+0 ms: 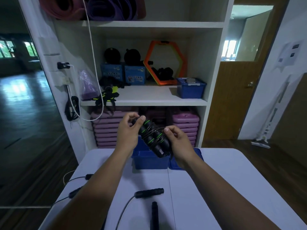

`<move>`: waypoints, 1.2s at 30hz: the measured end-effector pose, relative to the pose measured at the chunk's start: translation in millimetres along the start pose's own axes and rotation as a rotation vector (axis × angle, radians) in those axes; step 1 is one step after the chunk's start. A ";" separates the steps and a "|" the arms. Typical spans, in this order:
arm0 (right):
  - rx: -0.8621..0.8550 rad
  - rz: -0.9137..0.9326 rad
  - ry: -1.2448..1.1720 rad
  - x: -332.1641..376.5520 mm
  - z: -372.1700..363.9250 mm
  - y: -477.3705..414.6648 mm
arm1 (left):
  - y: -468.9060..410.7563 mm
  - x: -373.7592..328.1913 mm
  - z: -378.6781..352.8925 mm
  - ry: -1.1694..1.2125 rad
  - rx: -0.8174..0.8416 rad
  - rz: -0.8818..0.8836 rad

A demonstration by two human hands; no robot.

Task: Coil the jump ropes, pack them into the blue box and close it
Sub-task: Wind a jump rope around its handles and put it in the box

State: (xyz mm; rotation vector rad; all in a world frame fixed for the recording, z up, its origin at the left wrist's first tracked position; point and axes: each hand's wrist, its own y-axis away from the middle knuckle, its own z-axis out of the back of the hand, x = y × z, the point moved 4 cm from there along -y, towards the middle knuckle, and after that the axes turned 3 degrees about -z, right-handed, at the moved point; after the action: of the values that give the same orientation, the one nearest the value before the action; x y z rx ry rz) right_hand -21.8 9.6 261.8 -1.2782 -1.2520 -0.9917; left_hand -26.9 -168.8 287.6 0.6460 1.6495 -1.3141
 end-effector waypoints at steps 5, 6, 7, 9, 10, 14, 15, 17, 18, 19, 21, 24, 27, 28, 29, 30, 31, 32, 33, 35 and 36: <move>-0.086 0.129 0.164 2.0 3.2 -0.4 | -4.3 12.2 -3.3 -0.157 0.111 0.053; -0.098 0.158 0.207 2.4 3.7 -0.9 | -3.8 12.6 -6.0 -0.186 0.164 0.088; -0.105 0.181 0.250 2.4 3.9 -1.6 | -2.4 12.7 -8.9 -0.185 0.220 0.139; -0.111 0.213 0.324 2.1 4.7 -3.3 | 1.4 11.1 -13.5 -0.116 0.311 0.254; -0.108 0.223 0.349 2.2 5.5 -4.1 | 2.7 11.5 -14.8 -0.072 0.343 0.293; -0.046 0.256 0.353 10.2 8.4 -8.0 | 9.0 7.6 -21.6 -0.003 0.472 0.273; -0.023 0.261 0.372 12.8 9.0 -9.8 | 11.0 6.2 -23.4 -0.021 0.500 0.257; 0.023 0.251 0.400 17.2 10.1 -14.2 | 13.7 2.6 -26.7 -0.007 0.527 0.237; 0.045 0.238 0.401 19.9 11.1 -16.2 | 13.7 2.8 -28.3 0.020 0.532 0.232; 0.067 0.219 0.394 22.6 12.0 -18.2 | 13.9 2.4 -29.9 0.049 0.532 0.227; 0.105 0.185 0.393 27.9 14.1 -20.5 | 12.6 4.7 -32.2 0.066 0.536 0.217; 0.173 0.191 0.512 34.0 14.0 -21.8 | 10.4 4.8 -34.5 0.046 0.527 0.218; 0.220 0.214 0.629 44.3 13.5 -23.3 | 7.8 8.3 -34.1 0.079 0.470 0.215; 0.222 0.235 0.675 49.5 14.7 -24.6 | 7.2 10.7 -33.8 0.110 0.450 0.211; 0.220 0.260 0.728 55.6 15.9 -25.4 | 7.8 11.2 -34.1 0.142 0.439 0.212; 0.216 0.284 0.780 61.6 17.0 -26.2 | 8.5 12.4 -34.4 0.182 0.434 0.213; 0.214 0.307 0.830 67.1 17.8 -26.6 | 9.3 13.5 -35.3 0.223 0.434 0.213; 0.213 0.337 0.881 71.9 17.9 -26.9 | 10.4 14.1 -36.1 0.270 0.436 0.214; 0.210 0.386 0.934 76.4 17.8 -27.2 | 11.4 14.2 -36.9 0.321 0.439 0.219; 0.182 0.489 1.004 83.2 17.1 -28.6 | 13.4 13.4 -38.3 0.433 0.461 0.241; 0.158 0.513 1.002 85.2 17.4 -29.5 | 13.9 13.7 -38.9 0.483 0.476 0.256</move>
State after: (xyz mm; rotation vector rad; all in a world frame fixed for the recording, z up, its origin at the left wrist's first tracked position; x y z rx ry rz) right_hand -43.3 34.9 347.4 -0.7241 -0.2006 -0.9266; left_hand -34.3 -129.7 270.0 1.5059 1.5472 -1.4406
